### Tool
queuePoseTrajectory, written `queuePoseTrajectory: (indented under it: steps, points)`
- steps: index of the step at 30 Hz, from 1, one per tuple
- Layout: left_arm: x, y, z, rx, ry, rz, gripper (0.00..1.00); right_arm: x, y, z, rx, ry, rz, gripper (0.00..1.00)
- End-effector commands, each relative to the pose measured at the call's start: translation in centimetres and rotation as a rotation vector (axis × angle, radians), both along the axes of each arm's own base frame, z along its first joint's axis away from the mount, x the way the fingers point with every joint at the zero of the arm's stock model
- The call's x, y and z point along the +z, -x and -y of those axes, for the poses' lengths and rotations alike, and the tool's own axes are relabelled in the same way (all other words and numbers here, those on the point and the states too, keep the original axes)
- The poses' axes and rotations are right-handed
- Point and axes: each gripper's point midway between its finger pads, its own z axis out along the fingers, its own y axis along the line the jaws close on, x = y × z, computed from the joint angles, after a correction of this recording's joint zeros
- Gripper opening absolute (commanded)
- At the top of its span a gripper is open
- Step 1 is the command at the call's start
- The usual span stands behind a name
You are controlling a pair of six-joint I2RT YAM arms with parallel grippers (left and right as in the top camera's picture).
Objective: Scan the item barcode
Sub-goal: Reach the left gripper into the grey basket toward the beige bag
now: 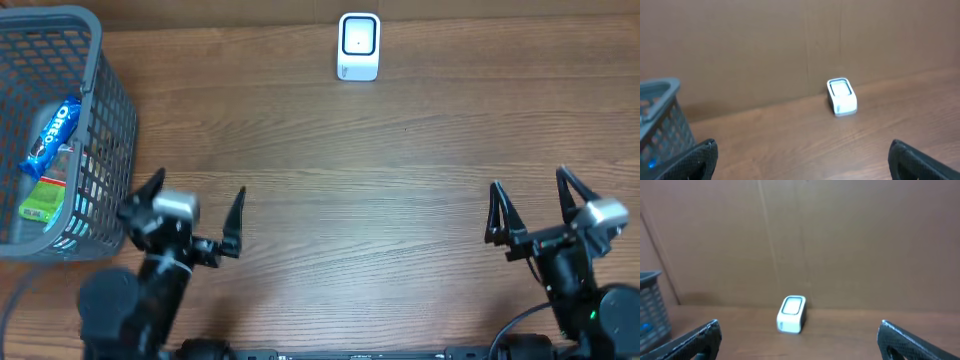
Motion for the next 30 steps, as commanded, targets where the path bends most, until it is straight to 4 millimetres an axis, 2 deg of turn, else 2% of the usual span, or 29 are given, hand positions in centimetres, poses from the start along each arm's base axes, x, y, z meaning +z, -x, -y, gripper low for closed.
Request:
queuePoseTrajectory:
  steps: [1,8,11,14,17,21,25,30]
  points:
    - [4.3,-1.5,0.3,-0.021,-0.014,-0.028,1.00,2.5,-0.6,-1.3,0.077,0.016,-0.030,1.00]
    - [7.9,-5.7,0.4,-0.062,-0.127,-0.280,1.00,4.0,-4.1,-2.3,0.142,0.003,-0.262,1.00]
    - [9.2,-8.0,0.7,-0.079,-0.123,-0.354,1.00,3.8,-5.6,-2.3,0.143,-0.006,-0.374,1.00]
    - [9.9,-9.9,1.7,-0.134,-0.099,-0.394,1.00,2.7,-6.8,-2.3,0.145,-0.002,-0.485,1.00]
    - [9.6,-12.9,1.1,-0.101,-0.123,-0.395,1.00,1.1,-8.2,-2.3,0.147,-0.011,-0.551,1.00]
    - [7.1,-15.6,0.9,-0.082,-0.110,-0.462,1.00,-0.6,-8.9,-3.7,0.235,-0.060,-0.626,1.00]
    - [5.2,-17.3,-3.5,0.165,-0.058,-0.534,1.00,-1.9,-9.5,-4.4,0.279,-0.079,-0.678,1.00]
    - [4.7,-16.5,-11.8,0.509,0.115,-0.558,1.00,-2.8,-9.9,-4.4,0.279,-0.080,-0.708,1.00]
